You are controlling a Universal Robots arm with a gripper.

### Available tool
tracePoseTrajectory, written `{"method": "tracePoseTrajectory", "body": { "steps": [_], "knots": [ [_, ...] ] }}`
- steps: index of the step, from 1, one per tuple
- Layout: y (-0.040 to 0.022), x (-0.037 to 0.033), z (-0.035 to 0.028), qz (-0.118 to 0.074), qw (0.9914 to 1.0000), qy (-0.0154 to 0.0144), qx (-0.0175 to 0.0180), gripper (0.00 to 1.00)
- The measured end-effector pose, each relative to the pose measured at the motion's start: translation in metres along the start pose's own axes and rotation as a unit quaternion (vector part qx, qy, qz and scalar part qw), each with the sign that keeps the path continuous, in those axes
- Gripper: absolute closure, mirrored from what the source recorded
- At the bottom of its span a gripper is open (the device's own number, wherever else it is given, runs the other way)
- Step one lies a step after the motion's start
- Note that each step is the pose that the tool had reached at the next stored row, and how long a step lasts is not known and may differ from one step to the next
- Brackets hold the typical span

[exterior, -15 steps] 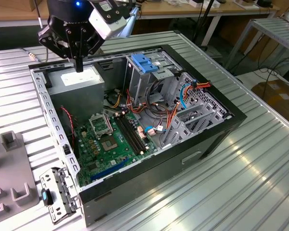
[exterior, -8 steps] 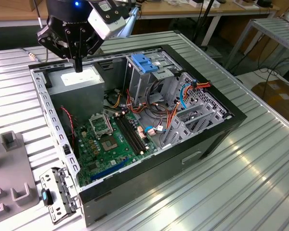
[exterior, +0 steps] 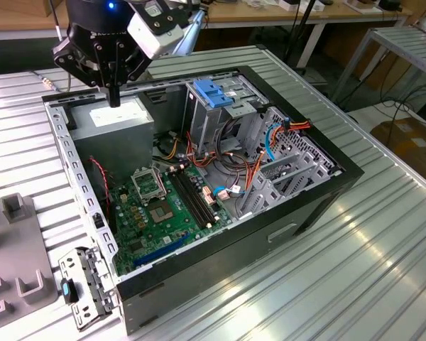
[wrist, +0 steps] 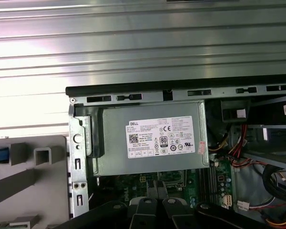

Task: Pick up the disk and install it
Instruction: 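Reach for the disk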

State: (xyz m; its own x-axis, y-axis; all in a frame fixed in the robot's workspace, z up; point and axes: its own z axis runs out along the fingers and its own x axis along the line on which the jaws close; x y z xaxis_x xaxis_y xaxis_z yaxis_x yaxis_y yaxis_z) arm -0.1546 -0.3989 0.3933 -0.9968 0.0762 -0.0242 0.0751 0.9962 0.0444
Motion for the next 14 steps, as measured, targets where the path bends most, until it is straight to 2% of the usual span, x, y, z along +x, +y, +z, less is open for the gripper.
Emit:
{"method": "tracePoseTrajectory", "body": {
  "steps": [14],
  "knots": [
    [-0.0003,0.0038,-0.0001,0.000,1.00000,0.0000,0.0000,0.89]
  ]
}}
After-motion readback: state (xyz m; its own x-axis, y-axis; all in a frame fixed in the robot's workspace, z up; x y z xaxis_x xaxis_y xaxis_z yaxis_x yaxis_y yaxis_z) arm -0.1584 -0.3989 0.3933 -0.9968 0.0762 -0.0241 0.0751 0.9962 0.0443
